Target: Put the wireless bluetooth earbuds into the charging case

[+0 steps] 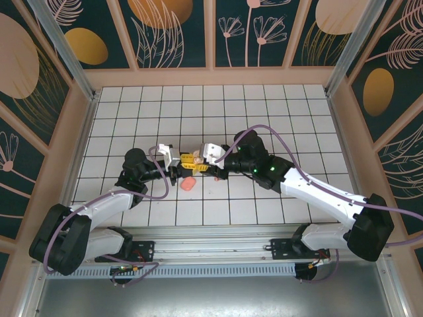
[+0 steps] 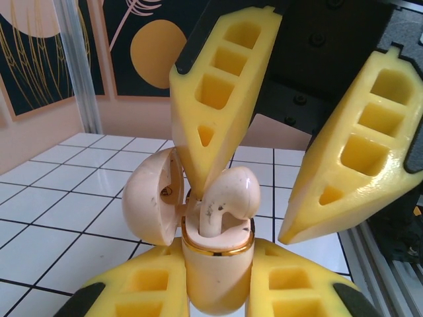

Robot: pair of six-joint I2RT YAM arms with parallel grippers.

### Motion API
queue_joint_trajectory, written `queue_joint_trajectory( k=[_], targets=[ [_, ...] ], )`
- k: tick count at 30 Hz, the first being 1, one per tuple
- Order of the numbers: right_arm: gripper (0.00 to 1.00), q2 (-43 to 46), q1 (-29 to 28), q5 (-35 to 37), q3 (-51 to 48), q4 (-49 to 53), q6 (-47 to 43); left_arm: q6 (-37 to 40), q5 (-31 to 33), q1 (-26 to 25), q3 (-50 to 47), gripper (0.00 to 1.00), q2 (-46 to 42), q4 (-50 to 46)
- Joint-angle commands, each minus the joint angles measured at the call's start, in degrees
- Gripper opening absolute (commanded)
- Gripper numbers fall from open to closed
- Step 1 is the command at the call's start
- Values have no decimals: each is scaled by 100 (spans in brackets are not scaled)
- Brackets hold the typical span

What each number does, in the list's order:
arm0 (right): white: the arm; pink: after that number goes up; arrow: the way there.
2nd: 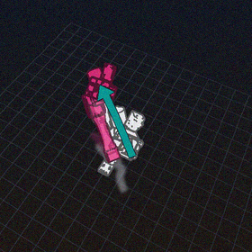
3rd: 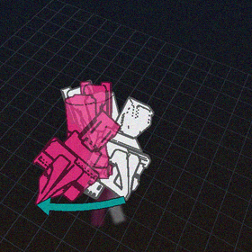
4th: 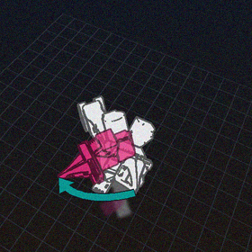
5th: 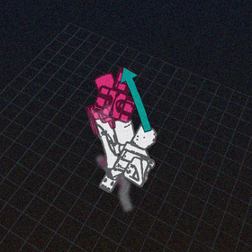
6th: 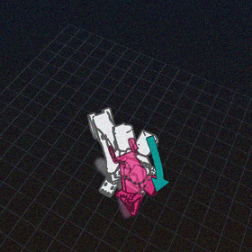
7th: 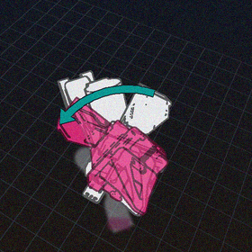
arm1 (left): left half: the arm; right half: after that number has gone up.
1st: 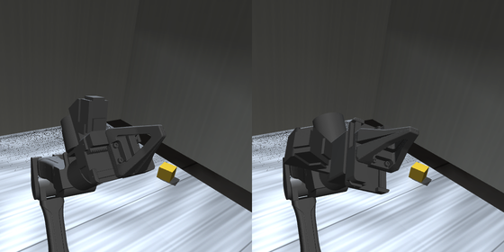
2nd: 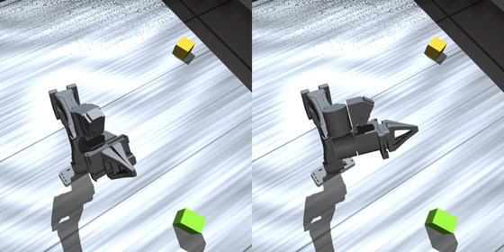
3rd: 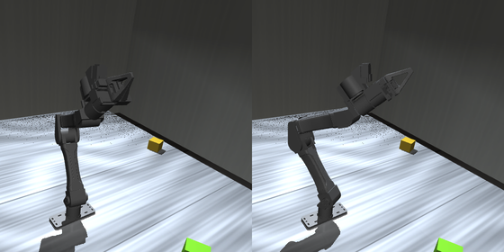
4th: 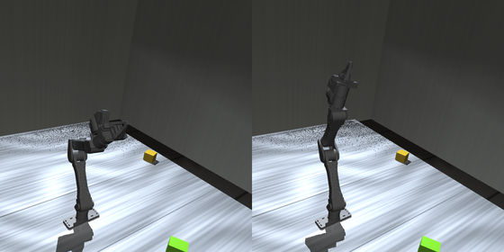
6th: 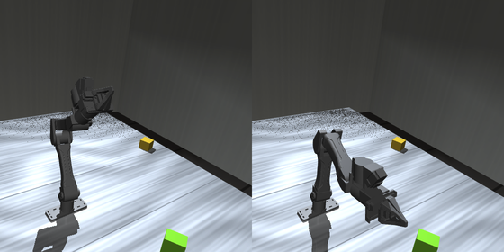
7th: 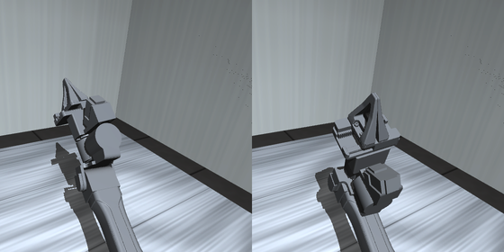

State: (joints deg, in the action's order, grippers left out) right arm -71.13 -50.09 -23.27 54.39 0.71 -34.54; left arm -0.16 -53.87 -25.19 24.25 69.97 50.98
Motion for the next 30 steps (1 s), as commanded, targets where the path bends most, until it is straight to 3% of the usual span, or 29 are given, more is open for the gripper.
queue_joint_trajectory(
  k=[1, 30],
  targets=[
    [37, 191, -36, 138, -54, -67, 69, 128, -3, -3, 135, 11, -56, 290],
    [45, 1001, 225, 279, -926, -1536, 1249, 552, 614, -3, 73, 10, 60, 78]
  ],
)
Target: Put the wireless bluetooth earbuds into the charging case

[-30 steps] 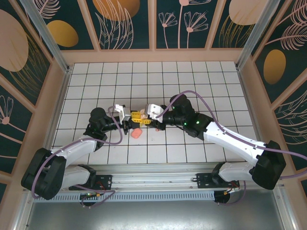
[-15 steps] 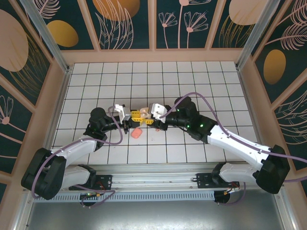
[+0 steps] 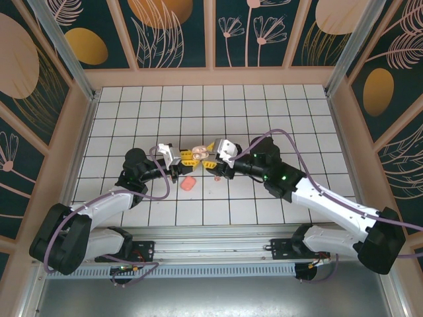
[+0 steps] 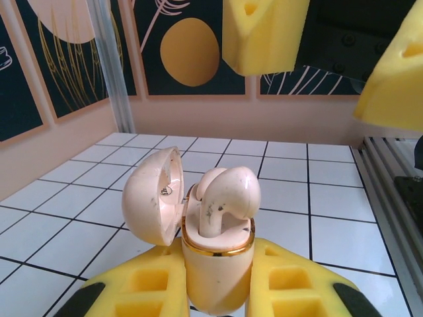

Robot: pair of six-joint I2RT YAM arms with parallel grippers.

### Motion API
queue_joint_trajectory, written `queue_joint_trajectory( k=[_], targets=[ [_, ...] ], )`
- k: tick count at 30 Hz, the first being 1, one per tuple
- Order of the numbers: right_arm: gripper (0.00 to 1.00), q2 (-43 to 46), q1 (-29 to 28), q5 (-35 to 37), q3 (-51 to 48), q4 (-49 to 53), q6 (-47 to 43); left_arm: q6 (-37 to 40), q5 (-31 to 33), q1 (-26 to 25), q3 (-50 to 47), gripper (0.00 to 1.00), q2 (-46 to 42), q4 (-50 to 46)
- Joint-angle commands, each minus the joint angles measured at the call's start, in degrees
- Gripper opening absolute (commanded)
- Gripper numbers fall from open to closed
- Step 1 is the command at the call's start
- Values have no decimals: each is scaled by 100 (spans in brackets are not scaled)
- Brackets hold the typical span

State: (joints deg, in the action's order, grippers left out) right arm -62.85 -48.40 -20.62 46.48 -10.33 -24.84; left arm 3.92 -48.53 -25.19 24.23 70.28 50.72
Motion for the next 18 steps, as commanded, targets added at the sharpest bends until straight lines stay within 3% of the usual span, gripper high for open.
queue_joint_trajectory(
  k=[1, 7, 13, 18],
  targets=[
    [46, 205, 74, -2, -170, -487, 341, 149, 94, -3, 64, 10, 30, 104],
    [46, 339, 128, -67, -405, -881, 887, 243, 252, -3, 28, 10, -5, 1],
    [46, 431, 191, 175, -649, -1523, 2177, 347, 473, 1, -43, 10, -36, 44],
    [47, 483, 183, 772, -529, -1139, 2966, 451, 569, -8, -73, 10, -80, -27]
  ],
)
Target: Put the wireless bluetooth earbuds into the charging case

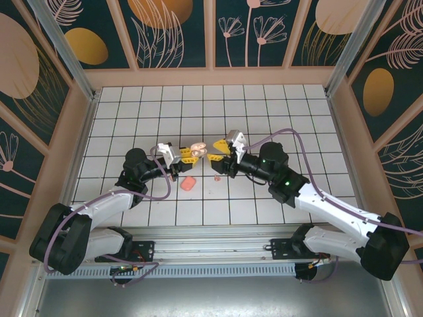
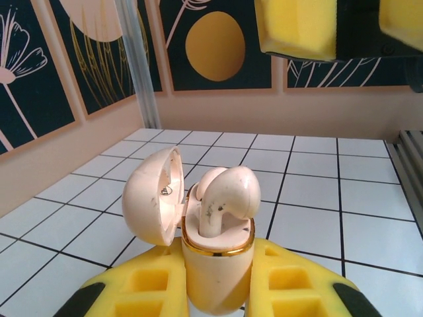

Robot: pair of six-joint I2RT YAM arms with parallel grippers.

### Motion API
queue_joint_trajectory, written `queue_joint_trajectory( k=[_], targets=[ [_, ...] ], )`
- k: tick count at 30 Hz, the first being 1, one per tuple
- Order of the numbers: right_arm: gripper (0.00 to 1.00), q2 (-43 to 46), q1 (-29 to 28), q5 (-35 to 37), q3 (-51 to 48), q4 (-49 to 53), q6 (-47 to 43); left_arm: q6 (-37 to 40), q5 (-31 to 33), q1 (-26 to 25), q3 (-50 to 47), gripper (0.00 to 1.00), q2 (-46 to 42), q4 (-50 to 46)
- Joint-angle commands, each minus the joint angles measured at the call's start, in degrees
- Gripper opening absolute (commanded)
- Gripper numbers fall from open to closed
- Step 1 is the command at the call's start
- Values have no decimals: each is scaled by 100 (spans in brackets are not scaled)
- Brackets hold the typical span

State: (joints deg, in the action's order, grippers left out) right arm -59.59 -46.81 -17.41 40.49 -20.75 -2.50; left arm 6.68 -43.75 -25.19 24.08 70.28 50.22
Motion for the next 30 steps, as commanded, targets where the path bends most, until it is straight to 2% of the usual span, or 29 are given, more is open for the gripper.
queue_joint_trajectory(
  k=[1, 9, 12, 30],
  targets=[
    [47, 134, 10, 546, 104, 36, 876, 189, 98, -1, -65, 10, -85, 19],
    [56, -515, -39, 469, 559, 537, 1611, 172, 107, -6, -91, 9, -160, 7],
    [59, -821, -96, 414, 829, 676, 1618, 201, 142, -3, -113, 10, -203, -36],
    [60, -1385, -136, 358, 955, 534, 1351, 146, 17, 1, -78, 9, -243, 5]
  ],
)
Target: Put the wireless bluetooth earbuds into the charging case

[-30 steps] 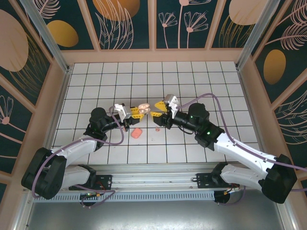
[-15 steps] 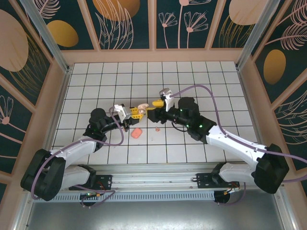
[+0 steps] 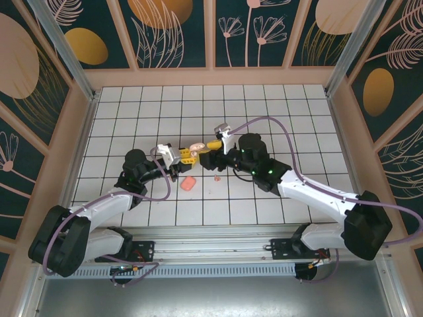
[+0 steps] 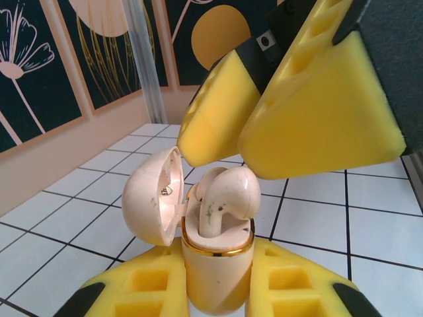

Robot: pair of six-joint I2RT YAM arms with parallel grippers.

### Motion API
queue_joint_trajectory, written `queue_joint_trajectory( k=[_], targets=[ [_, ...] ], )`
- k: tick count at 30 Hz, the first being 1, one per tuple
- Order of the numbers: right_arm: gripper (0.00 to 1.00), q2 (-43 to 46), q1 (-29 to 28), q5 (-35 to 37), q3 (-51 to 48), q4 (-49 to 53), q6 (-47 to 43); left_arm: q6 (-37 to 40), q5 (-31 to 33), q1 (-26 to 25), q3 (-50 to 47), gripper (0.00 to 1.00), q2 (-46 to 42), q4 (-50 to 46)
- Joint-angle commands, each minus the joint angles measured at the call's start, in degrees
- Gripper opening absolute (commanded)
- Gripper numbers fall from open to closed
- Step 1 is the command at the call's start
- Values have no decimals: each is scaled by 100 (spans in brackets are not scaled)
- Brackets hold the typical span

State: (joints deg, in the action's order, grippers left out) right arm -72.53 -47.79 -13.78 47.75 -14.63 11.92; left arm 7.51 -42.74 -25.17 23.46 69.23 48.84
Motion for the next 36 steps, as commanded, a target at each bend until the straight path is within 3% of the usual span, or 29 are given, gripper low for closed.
queue_joint_trajectory(
  k=[1, 7, 20, 23, 28, 36],
  targets=[
    [60, -118, -38, 35, 245, -69, -103, 65, -99, -6, -17, 9, -138, 148],
    [60, -174, 1, 289, 332, 42, -151, 42, -153, -7, -8, 9, -193, 152],
    [60, -239, 76, 15, 358, 44, -243, -55, -270, -6, -23, 9, -204, 302],
    [60, -18, 262, -625, 260, -141, -283, -64, -320, -6, -24, 9, -200, 262],
    [61, 150, 898, -2275, 229, -576, 129, -75, -539, -7, 0, 9, -261, 197],
    [64, -415, 1009, -3643, 676, -597, 411, -191, -806, -1, 71, 9, -226, 266]
  ],
)
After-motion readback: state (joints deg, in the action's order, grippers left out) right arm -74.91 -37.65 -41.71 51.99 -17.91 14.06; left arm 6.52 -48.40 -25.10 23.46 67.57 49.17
